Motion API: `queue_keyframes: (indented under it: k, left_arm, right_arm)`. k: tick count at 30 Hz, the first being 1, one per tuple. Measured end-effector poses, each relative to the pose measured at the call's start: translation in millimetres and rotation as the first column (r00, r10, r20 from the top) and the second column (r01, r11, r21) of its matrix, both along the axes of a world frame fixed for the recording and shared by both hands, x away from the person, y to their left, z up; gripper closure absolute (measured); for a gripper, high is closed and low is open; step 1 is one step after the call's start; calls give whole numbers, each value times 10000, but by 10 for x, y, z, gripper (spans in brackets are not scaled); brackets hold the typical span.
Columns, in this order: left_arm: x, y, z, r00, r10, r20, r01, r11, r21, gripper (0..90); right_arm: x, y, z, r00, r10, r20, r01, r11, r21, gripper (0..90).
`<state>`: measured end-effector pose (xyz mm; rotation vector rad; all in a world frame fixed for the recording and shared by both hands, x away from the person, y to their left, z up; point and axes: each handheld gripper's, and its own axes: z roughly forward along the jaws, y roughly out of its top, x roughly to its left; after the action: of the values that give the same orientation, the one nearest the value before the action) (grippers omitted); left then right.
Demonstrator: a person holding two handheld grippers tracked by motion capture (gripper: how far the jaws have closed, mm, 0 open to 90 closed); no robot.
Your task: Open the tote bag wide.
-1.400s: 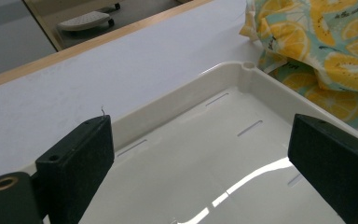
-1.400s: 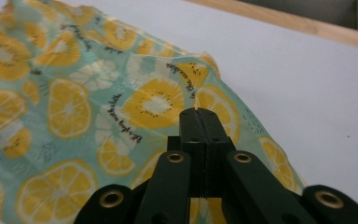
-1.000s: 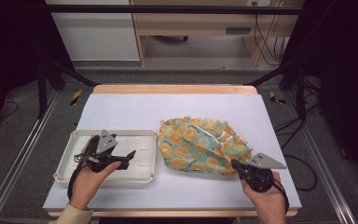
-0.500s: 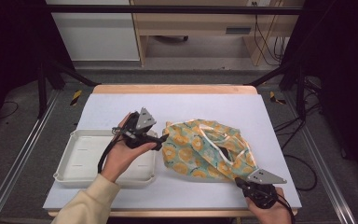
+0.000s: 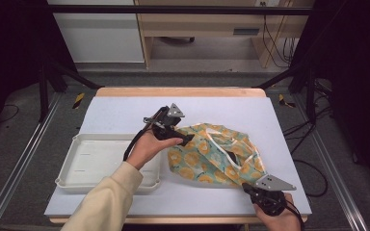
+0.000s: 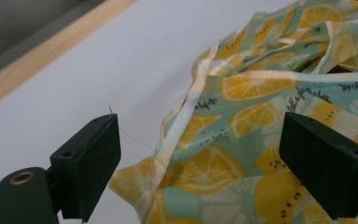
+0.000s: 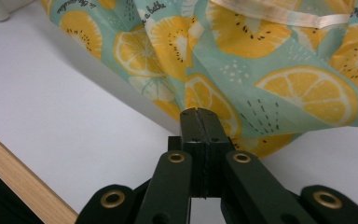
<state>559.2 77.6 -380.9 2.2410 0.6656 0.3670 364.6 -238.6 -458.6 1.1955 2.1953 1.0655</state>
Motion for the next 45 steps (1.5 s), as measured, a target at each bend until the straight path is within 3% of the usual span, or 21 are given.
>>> queue_keyframes:
  k: [4,6,11,15,19,25,27,31,34,37,41,45]
  left_arm:
    - [2,-27,-71,9991,-109,-414,125,9992,389,203]
    - [-25,-51,-98,9994,-108,-314,130,9972,730,305]
    - [-101,-30,-149,9996,30,-263,-4,9951,988,555]
    - [-159,65,-140,9997,13,-229,1,9981,612,767]
    - [-248,143,-114,10000,-26,3,26,9998,178,877]
    - [-609,352,22,9972,137,733,-73,9962,-872,893]
    - [-770,432,43,9947,56,1031,46,9952,-982,896]
    - [-1087,560,-22,9897,-185,1420,345,9932,-1110,895]
    - [-1290,642,-117,9870,-290,1578,526,9878,-1469,895]
    - [-1332,620,-231,9832,-423,1776,565,9955,-761,896]
    - [-1318,607,-327,9852,-389,1672,521,9958,-755,898]
    - [-1332,629,-381,9866,-380,1584,507,9957,-771,897]
  right_arm:
    - [-1,-2,5,9999,12,106,-12,10000,21,900]
    - [-4,-3,11,9999,-6,151,5,10000,55,900]
    - [-6,0,21,9995,-3,309,0,10000,79,900]
    - [-17,1,51,9980,-16,626,5,9998,181,900]
    - [-14,6,60,9964,-27,842,9,9998,211,900]
    - [-22,-8,61,9964,-156,835,138,9997,215,900]
    - [-28,-3,63,9963,-180,846,162,9996,221,900]
    - [-35,14,66,9960,-86,892,74,9999,134,900]
    - [-56,24,65,9937,81,1122,-110,9996,254,900]
    - [-53,23,64,9932,-71,1160,28,9993,372,850]
    - [-67,34,130,9903,-175,1378,112,9989,458,746]
    - [-74,36,226,9900,-102,1408,27,9986,533,565]
